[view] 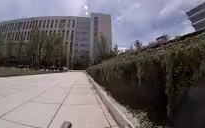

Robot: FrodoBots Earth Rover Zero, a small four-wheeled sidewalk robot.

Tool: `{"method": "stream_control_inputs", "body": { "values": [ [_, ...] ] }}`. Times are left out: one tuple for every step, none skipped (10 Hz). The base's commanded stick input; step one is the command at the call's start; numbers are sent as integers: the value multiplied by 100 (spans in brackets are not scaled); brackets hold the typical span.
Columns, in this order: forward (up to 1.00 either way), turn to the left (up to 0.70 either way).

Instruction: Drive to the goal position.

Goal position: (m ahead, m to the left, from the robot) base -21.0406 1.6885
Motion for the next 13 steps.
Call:
{"method": "stream_control_inputs", "body": {
  "values": [
    [10, 0],
    [10, 0],
    [10, 0],
    [10, 0],
    [10, 0],
    [10, 0],
    [10, 0],
    [10, 0],
    [10, 0],
    [10, 0],
    [10, 0],
    [10, 0],
    [10, 0]
  ]
}}
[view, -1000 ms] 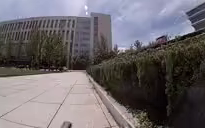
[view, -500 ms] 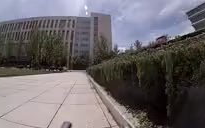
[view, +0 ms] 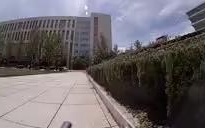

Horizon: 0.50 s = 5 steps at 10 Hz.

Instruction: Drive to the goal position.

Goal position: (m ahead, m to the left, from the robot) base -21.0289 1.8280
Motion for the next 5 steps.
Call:
{"method": "stream_control_inputs", "body": {
  "values": [
    [10, 0],
    [10, 0],
    [10, 0],
    [10, 0],
    [10, 0]
  ]
}}
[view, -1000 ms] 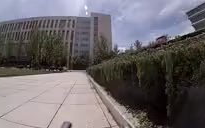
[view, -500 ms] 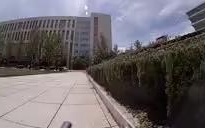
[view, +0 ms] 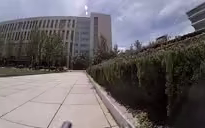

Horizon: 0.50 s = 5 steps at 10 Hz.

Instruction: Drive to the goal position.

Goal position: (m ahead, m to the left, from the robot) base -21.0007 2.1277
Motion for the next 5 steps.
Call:
{"method": "stream_control_inputs", "body": {
  "values": [
    [10, 0],
    [10, 0],
    [10, 0],
    [10, 0],
    [10, 0]
  ]
}}
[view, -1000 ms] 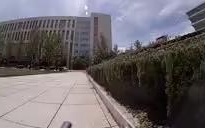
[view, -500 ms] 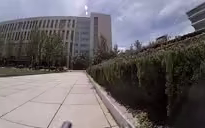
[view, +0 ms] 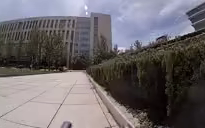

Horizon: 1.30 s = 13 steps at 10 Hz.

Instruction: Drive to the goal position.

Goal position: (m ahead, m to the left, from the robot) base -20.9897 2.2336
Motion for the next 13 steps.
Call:
{"method": "stream_control_inputs", "body": {
  "values": [
    [10, 0],
    [10, 0],
    [10, 0],
    [10, 0],
    [10, 0],
    [10, 0],
    [10, 0],
    [10, 0],
    [10, 0],
    [10, 0],
    [10, 0],
    [10, 0],
    [10, 0]
  ]
}}
